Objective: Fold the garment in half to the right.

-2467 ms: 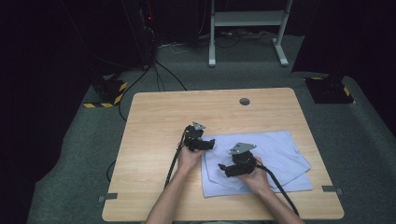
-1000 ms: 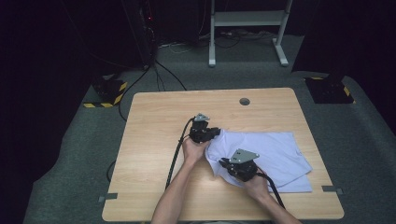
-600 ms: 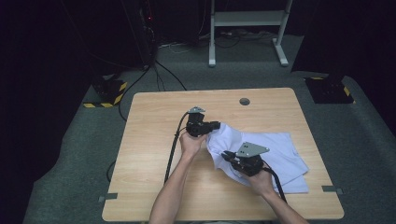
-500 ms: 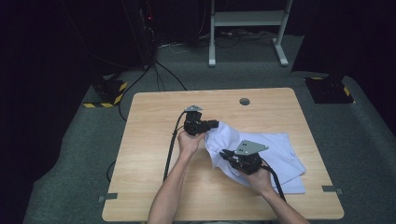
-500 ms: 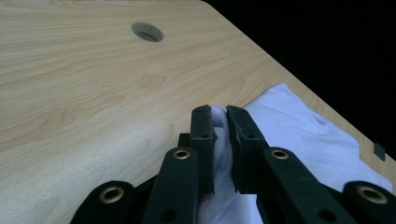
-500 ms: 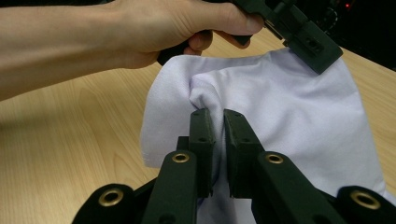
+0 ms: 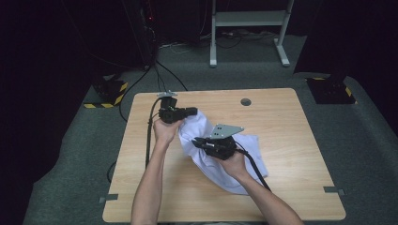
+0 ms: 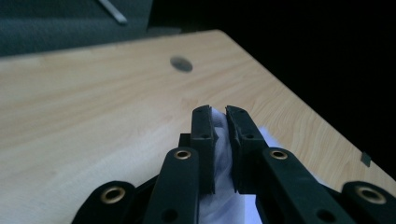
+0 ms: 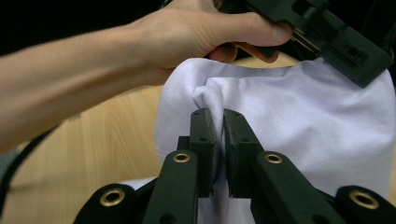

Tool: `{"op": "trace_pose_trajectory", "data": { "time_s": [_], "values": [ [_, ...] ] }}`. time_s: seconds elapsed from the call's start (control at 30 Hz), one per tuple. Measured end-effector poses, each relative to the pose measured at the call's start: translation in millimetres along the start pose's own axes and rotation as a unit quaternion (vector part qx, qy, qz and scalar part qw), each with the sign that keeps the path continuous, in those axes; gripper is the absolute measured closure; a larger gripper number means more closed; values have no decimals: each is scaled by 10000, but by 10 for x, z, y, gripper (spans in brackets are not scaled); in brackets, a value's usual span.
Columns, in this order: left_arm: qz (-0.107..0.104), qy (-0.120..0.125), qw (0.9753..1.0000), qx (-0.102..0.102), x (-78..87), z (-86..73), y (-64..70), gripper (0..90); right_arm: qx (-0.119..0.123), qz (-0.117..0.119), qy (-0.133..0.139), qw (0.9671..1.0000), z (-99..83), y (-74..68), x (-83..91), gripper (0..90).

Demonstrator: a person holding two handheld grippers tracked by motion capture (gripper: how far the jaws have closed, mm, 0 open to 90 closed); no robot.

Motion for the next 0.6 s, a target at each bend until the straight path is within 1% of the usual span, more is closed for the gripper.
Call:
{"op": "trace_pose_trajectory", "data": {
  "time_s": [0.03, 0.07, 0.1, 0.13, 0.17, 0.2, 0.23, 0.27, 0.3, 0.33, 0.37, 0.4, 0.43, 0.47, 0.53, 0.6],
  "values": [
    [37, 26, 9999, -128, 38, 71, 72, 826, 28, -3, 126, 9999, 35, -9, 36, 834],
    [78, -21, 9997, -230, 10, 107, 130, 826, 41, -58, 236, 9997, 36, -5, 108, 834],
    [106, -131, 9994, -316, -69, 122, 181, 826, -1, -122, 273, 9996, 3, 17, 178, 834],
    [147, -264, 9988, -390, -179, 117, 225, 825, -56, -227, 261, 9994, -56, 50, 252, 834],
    [158, -342, 9983, -437, -274, 101, 253, 825, -139, -358, 240, 9990, -136, 90, 328, 834],
    [110, -456, 9977, -482, -439, 60, 294, 825, -208, -454, 196, 9986, -207, 118, 382, 834],
    [88, -526, 9973, -511, -537, 30, 318, 825, -299, -584, 75, 9978, -335, 165, 461, 833],
    [78, -614, 9966, -552, -664, -14, 355, 824, -343, -655, -10, 9973, -415, 193, 501, 833],
    [81, -734, 9953, -627, -784, -59, 397, 824, -422, -741, -103, 9963, -524, 226, 549, 834],
    [92, -880, 9934, -727, -916, -110, 448, 824, -532, -795, -191, 9952, -630, 257, 589, 833],
    [84, -936, 9926, -767, -987, -137, 475, 824, -643, -837, -285, 9940, -747, 287, 629, 832],
    [37, -1014, 9916, -802, -1087, -177, 515, 823, -684, -868, -321, 9934, -809, 293, 651, 832],
    [-2, -1050, 9911, -816, -1141, -197, 535, 822, -716, -909, -383, 9925, -900, 296, 677, 831],
    [-32, -1090, 9906, -829, -1203, -221, 560, 822, -743, -920, -429, 9921, -947, 295, 689, 830],
    [-78, -1173, 9894, -854, -1320, -266, 599, 821, -688, -1023, -539, 9909, -1052, 284, 713, 828],
    [-80, -1298, 9874, -900, -1424, -315, 623, 819, -700, -1101, -677, 9891, -1148, 286, 725, 824]
  ]
}}
Point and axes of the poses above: each handheld gripper's, and its own axes: x roughly backward along the jaws, z roughly out of its top, y roughly to its right, the point moved 1 cm from there along -x, roughly forward along the jaws, and after that the axes turned 2 degrees about -x, right-handed, at the moved point
